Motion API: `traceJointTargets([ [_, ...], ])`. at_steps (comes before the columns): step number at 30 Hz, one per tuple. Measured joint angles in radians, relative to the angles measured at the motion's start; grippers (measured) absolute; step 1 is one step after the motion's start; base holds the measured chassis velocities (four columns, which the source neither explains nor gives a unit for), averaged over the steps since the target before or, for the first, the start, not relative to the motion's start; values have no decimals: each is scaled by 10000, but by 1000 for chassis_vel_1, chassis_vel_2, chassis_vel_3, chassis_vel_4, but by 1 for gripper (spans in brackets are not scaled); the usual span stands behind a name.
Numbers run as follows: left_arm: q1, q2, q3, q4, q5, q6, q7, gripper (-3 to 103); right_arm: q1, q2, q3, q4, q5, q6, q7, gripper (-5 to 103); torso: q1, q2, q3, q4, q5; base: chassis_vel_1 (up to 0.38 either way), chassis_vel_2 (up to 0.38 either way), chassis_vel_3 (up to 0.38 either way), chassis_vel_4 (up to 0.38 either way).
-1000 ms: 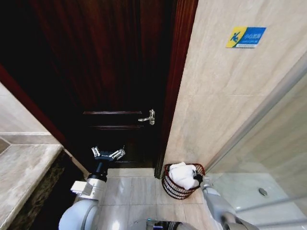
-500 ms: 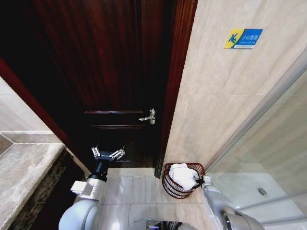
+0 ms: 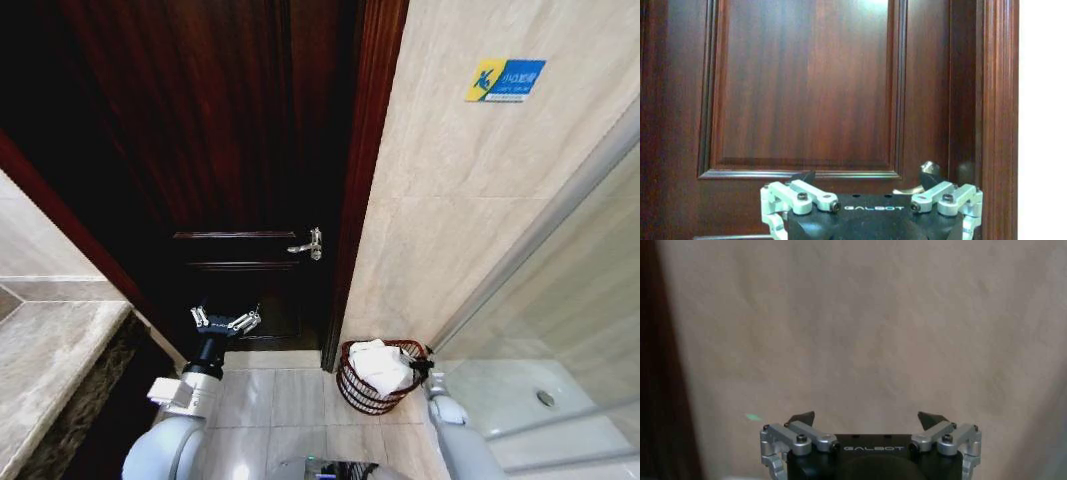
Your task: Discard the used towel into the hamper.
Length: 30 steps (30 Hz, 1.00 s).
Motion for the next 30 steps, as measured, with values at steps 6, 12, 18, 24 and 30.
traceJointTargets([
  [6,0,0,0,1,-1,0,0,100,793,245,-211,-1793,99,703,-1719,100,3,-1,2,1,13,0,0,0,0],
  [12,0,0,0,1,-1,0,0,100,1688,294,-235,-3937,-19,396,-2578,100,4,-2,2,0,7,0,0,0,0],
  [18,0,0,-1,1,0,0,-1,100,3526,482,106,-7585,-1943,251,-1924,100,3,-2,3,2,11,0,0,0,0],
  [24,0,0,0,1,0,0,0,100,4526,446,232,-8783,-2251,-1411,-368,100,3,-2,2,2,9,0,0,0,0],
  [30,0,0,0,0,0,0,0,100,5121,134,530,-9630,-2094,-2796,844,100,3,-2,2,1,3,0,0,0,0],
])
